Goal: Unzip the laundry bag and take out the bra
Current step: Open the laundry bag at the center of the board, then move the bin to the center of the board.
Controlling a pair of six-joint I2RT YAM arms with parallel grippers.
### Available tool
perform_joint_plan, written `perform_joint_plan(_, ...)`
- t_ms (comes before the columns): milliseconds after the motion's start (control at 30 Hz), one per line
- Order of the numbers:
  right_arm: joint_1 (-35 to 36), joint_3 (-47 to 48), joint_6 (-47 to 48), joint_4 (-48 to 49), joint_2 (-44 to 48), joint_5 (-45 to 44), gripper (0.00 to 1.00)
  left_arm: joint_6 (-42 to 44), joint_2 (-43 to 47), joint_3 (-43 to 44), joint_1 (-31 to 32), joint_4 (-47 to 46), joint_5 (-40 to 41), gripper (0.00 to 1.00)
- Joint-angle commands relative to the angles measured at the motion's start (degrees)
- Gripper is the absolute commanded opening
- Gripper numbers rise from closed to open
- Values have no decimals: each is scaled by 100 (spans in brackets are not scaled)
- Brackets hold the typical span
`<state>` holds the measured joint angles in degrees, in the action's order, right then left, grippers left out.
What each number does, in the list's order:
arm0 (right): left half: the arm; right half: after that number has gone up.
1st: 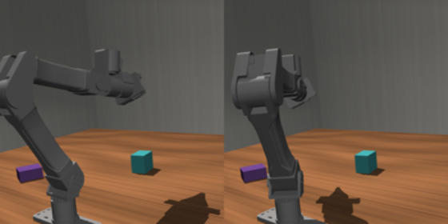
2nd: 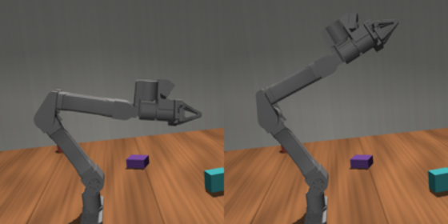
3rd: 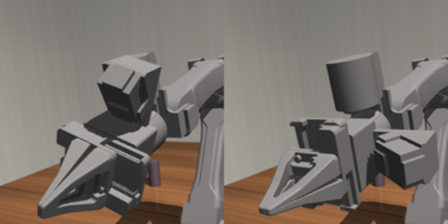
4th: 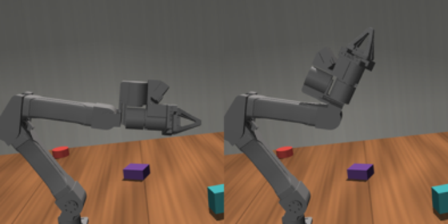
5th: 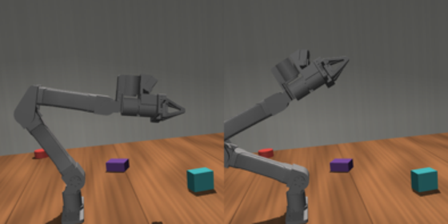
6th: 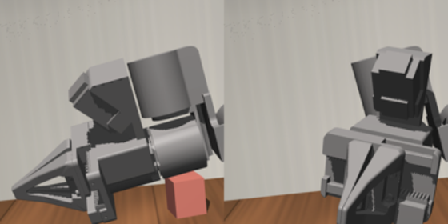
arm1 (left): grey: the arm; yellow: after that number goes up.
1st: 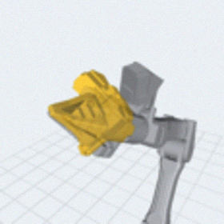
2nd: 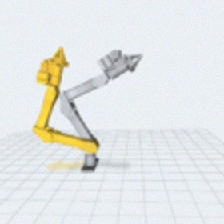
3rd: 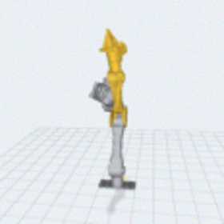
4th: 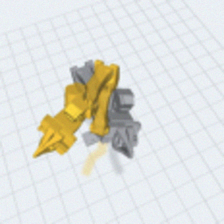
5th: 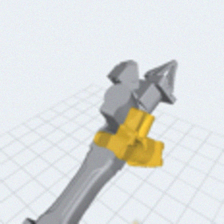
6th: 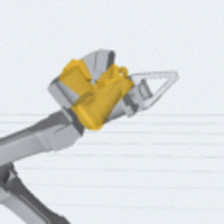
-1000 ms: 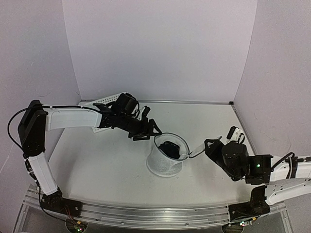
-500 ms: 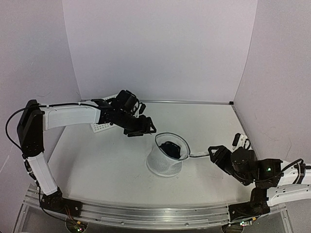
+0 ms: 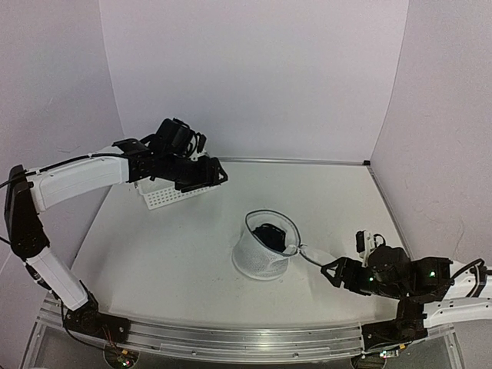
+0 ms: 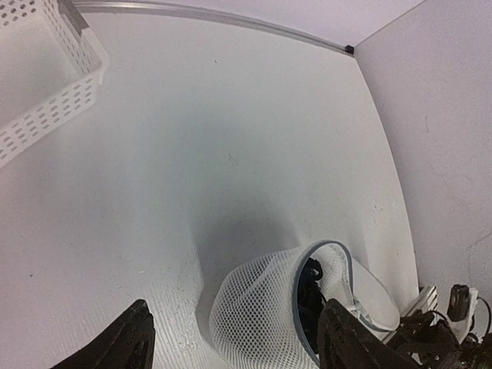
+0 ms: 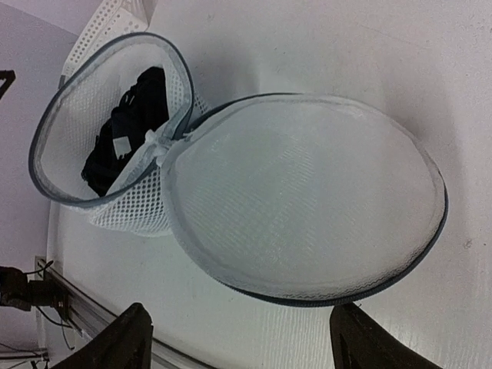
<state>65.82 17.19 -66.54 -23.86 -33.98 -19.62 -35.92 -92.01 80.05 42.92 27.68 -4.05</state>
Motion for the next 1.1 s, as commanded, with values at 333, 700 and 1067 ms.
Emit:
perform_joint_plan(333, -39, 861, 1077, -717, 1715, 596, 90, 183, 1023, -622, -1004, 70, 542, 75)
perform_joint_plan(700, -35, 2007, 1994, -663, 561, -118, 95, 428, 1113, -842, -2067, 71, 658, 75)
perform_joint_plan(1067, -41, 2846, 2739, -382, -1289, 86, 95, 1193, 240, 72, -2940, 255, 900, 75)
